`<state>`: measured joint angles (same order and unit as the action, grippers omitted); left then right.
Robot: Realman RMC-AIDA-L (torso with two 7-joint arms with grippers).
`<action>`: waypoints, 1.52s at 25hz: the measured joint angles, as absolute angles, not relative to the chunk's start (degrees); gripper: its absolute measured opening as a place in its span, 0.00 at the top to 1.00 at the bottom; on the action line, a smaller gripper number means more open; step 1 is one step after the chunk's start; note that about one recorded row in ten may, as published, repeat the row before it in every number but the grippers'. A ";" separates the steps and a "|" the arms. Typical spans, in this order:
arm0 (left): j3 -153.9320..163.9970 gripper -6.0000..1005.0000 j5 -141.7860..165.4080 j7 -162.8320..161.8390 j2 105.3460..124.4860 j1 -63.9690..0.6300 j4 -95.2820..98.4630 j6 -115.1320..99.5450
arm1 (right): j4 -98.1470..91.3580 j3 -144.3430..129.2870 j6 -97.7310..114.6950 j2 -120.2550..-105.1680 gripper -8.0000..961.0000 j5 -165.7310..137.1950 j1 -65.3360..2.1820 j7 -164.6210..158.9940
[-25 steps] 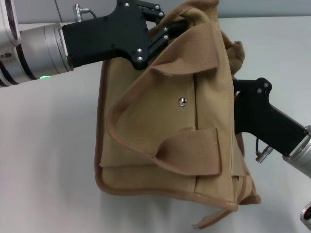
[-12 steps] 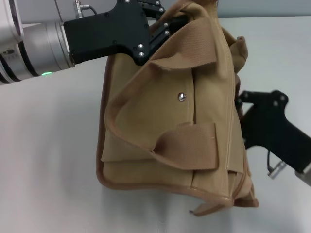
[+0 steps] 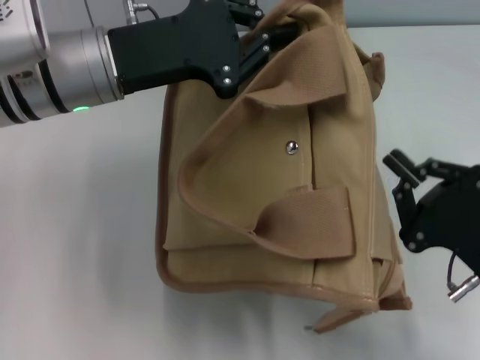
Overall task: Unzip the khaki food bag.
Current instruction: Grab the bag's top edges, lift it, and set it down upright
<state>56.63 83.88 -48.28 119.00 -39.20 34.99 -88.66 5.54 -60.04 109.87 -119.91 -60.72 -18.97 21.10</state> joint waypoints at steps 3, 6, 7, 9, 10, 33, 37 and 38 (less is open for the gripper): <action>56.94 0.91 83.88 -48.19 119.00 -39.24 34.97 -88.66 | 5.59 -59.14 109.62 -119.91 0.93 -60.60 -20.32 19.15; 57.21 0.91 83.81 -48.17 119.00 -39.07 34.95 -88.66 | 5.53 -58.84 108.48 -119.91 0.89 -60.57 -21.75 16.39; 57.24 0.91 83.66 -48.17 119.00 -38.99 34.94 -88.69 | 5.31 -58.98 107.26 -119.91 0.88 -60.72 -22.55 15.13; 57.24 0.91 83.50 -48.16 119.00 -38.94 34.92 -88.75 | 5.17 -59.18 106.67 -119.90 0.85 -60.83 -22.98 14.48; 57.24 0.90 83.41 -48.17 119.00 -38.93 34.91 -88.80 | 5.06 -59.34 106.23 -119.87 0.83 -60.94 -23.37 13.83; 58.56 0.90 83.24 -48.17 118.91 -39.46 34.89 -88.65 | 1.10 -59.58 99.50 -119.83 0.59 -66.20 -27.25 2.01; 58.63 0.90 83.24 -48.17 119.00 -39.45 34.89 -88.84 | 0.93 -59.19 99.34 -119.90 0.63 -66.22 -27.32 1.94; 58.63 0.90 83.24 -48.17 119.00 -39.45 34.89 -88.84 | 0.93 -59.19 99.34 -119.90 0.64 -66.22 -27.32 1.94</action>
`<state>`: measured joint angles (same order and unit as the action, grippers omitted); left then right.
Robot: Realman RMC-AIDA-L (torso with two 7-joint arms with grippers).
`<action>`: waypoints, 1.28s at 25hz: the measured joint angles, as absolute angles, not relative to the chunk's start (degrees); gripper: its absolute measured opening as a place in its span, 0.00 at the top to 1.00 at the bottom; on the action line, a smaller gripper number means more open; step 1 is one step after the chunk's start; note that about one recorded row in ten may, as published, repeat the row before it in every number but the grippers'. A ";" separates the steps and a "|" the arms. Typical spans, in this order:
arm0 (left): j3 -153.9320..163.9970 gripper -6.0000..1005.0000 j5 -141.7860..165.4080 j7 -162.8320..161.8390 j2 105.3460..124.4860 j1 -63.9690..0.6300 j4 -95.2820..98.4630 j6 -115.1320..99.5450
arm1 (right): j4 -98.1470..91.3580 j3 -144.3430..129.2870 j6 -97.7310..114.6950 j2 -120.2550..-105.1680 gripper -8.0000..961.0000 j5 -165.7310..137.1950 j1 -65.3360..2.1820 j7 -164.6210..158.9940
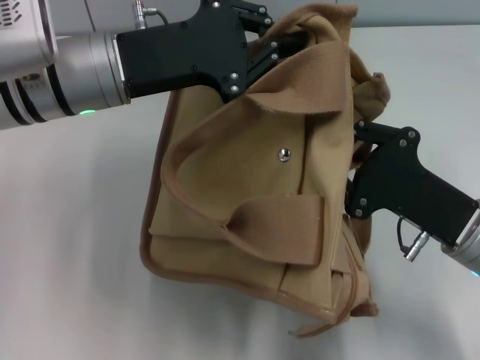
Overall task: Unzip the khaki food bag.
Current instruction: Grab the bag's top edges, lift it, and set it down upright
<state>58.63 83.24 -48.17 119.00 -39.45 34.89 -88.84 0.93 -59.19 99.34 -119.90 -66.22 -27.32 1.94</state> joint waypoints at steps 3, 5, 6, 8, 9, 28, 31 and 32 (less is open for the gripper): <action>58.63 0.90 83.24 -48.16 119.01 -39.44 34.89 -88.89 | 0.91 -59.12 99.30 -119.90 0.71 -66.20 -27.40 1.93; 58.63 0.89 83.24 -48.16 119.01 -39.43 34.89 -88.94 | 0.88 -59.14 99.30 -119.90 0.78 -66.20 -27.48 1.94; 58.63 0.89 83.24 -48.16 119.01 -39.43 34.89 -88.94 | 0.83 -59.23 99.37 -119.90 0.81 -66.24 -27.51 1.95; 58.63 0.89 83.24 -48.16 119.00 -39.41 34.89 -88.96 | 0.64 -59.47 99.55 -119.89 0.87 -66.28 -27.51 1.84; 58.63 0.89 83.24 -48.16 119.00 -39.41 34.89 -88.95 | 0.48 -59.59 99.60 -119.88 0.90 -66.28 -27.48 1.71; 58.89 0.89 81.99 -48.16 119.00 -39.79 34.89 -88.09 | -0.60 -67.75 110.37 -119.06 0.98 -66.31 -15.11 2.39; 58.89 0.89 81.99 -48.16 119.00 -39.90 34.89 -87.93 | -1.22 -67.99 111.95 -118.92 0.97 -67.52 -12.66 2.41; 58.89 0.89 81.99 -48.16 118.97 -39.94 34.89 -87.78 | -1.60 -68.14 112.94 -118.65 0.97 -68.99 -11.23 2.42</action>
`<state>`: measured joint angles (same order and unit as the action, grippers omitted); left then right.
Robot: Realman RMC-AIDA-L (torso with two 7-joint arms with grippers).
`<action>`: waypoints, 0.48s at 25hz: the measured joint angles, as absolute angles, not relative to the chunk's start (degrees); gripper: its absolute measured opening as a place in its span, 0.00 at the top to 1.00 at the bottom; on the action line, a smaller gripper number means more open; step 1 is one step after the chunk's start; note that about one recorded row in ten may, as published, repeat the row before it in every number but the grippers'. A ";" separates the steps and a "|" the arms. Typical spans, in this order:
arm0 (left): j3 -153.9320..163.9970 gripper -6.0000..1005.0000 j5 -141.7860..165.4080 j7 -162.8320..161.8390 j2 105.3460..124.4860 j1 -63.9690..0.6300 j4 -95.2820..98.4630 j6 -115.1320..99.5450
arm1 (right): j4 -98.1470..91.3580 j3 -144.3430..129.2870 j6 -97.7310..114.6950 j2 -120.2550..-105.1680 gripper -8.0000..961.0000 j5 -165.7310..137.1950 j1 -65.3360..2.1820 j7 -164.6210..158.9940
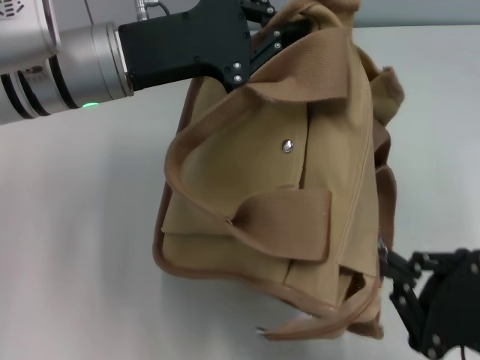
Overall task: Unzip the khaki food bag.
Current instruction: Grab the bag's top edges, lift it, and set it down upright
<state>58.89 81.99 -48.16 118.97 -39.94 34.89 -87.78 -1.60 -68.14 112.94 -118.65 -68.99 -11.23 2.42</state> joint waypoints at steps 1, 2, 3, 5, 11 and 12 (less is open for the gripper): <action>58.89 0.89 81.96 -48.17 118.87 -39.95 34.90 -87.65 | -1.63 -68.27 113.58 -118.31 0.97 -70.07 -10.22 2.43; 58.89 0.89 81.96 -48.17 118.87 -39.95 34.90 -87.65 | -1.63 -68.27 113.58 -118.31 0.97 -70.07 -10.22 2.43; 58.89 0.89 81.94 -48.19 118.82 -39.95 34.90 -87.59 | -1.59 -68.35 113.95 -118.09 0.97 -70.81 -9.62 2.43; 58.88 0.89 81.89 -48.25 118.76 -39.97 34.90 -87.50 | -1.47 -68.42 114.40 -117.75 0.97 -72.23 -8.85 2.43; 58.87 0.88 81.83 -48.27 118.73 -39.99 34.90 -87.47 | -0.52 -64.84 117.10 -118.31 0.96 -72.03 -6.49 2.43; 58.92 0.88 81.82 -48.27 118.73 -39.99 34.90 -87.47 | -0.56 -63.53 117.77 -118.54 0.96 -71.78 -6.03 2.43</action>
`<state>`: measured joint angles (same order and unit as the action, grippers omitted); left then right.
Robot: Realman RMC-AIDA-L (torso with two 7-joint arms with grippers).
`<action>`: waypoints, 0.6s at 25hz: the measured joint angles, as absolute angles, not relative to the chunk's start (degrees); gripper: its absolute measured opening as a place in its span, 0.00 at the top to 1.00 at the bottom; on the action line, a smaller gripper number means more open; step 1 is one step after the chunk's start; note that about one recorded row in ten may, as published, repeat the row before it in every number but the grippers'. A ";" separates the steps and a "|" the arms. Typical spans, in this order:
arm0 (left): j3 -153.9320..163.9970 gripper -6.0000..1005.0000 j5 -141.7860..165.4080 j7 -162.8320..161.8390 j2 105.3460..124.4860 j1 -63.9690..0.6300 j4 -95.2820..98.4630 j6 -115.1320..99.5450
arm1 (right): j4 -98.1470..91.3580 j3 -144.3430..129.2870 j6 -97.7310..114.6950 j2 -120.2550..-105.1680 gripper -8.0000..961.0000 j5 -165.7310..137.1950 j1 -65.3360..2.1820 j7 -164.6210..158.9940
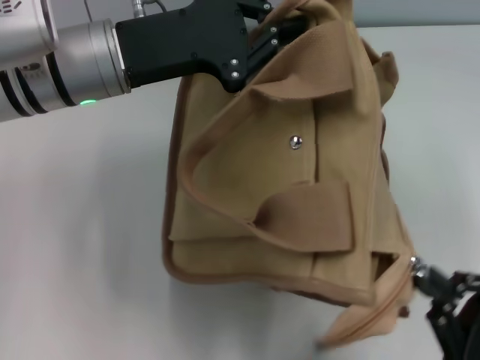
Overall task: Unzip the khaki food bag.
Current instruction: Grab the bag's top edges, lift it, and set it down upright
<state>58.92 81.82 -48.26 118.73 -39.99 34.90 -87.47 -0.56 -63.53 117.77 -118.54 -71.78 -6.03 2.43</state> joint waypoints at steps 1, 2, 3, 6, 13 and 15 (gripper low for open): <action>58.92 0.88 81.82 -48.27 118.73 -39.99 34.90 -87.47 | -0.54 -61.66 118.33 -118.70 0.96 -71.72 -5.71 2.12; 59.00 0.88 81.82 -48.26 118.76 -40.00 34.90 -87.43 | -0.43 -59.85 118.69 -118.81 0.96 -71.69 -5.44 1.50; 59.07 0.88 81.78 -48.24 118.82 -39.99 34.90 -87.37 | -0.35 -58.51 118.80 -118.81 0.96 -71.66 -5.37 0.74; 59.20 0.88 80.44 -48.15 119.08 -39.60 34.89 -86.32 | 0.14 -56.57 118.11 -118.27 0.96 -71.59 -5.09 -2.54; 59.50 0.88 77.32 -47.44 119.10 -38.67 34.37 -85.33 | 1.52 -54.58 112.45 -116.80 0.69 -71.46 -3.35 -3.52; 59.52 0.88 77.19 -47.41 119.02 -38.59 34.32 -85.45 | 1.53 -54.26 109.71 -116.51 0.60 -71.12 -2.99 -3.57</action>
